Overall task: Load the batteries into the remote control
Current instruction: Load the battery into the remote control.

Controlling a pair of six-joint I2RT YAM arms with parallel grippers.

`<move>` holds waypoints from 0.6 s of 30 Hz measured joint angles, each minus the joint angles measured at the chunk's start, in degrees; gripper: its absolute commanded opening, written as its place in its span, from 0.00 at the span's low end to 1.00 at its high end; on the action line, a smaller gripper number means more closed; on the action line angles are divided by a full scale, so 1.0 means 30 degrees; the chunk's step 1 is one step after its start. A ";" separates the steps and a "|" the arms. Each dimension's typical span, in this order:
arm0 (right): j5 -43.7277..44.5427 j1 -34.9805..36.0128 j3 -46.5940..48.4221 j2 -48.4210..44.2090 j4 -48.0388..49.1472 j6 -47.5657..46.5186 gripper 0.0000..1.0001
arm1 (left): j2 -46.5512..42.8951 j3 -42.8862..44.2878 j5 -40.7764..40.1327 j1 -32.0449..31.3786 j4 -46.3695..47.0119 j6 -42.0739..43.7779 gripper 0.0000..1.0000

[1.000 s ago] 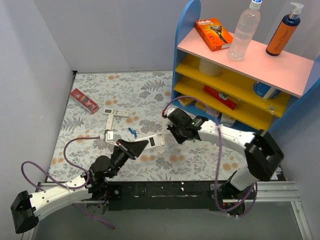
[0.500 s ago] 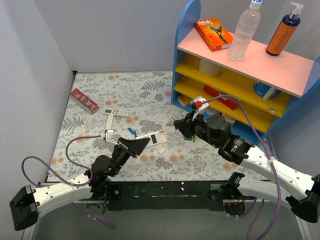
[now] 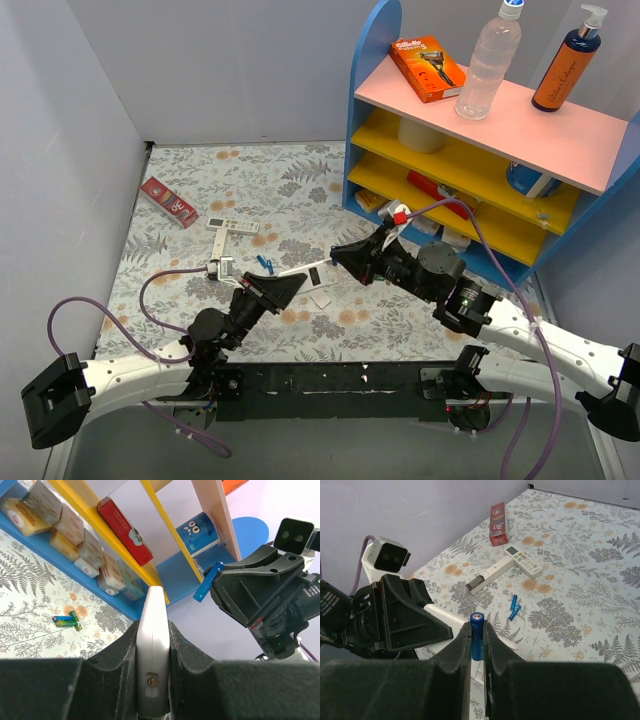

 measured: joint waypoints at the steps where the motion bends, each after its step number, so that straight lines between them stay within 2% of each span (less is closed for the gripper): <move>1: 0.0029 0.0109 -0.0007 0.0036 0.0131 0.0036 0.01 | 0.0087 0.0000 0.0029 0.0000 0.0168 0.0015 0.00; 18: 0.1100 0.0670 -0.1355 0.0627 0.1035 0.0437 0.01 | 0.0466 0.0000 0.0459 0.0007 0.1661 -0.0007 0.00</move>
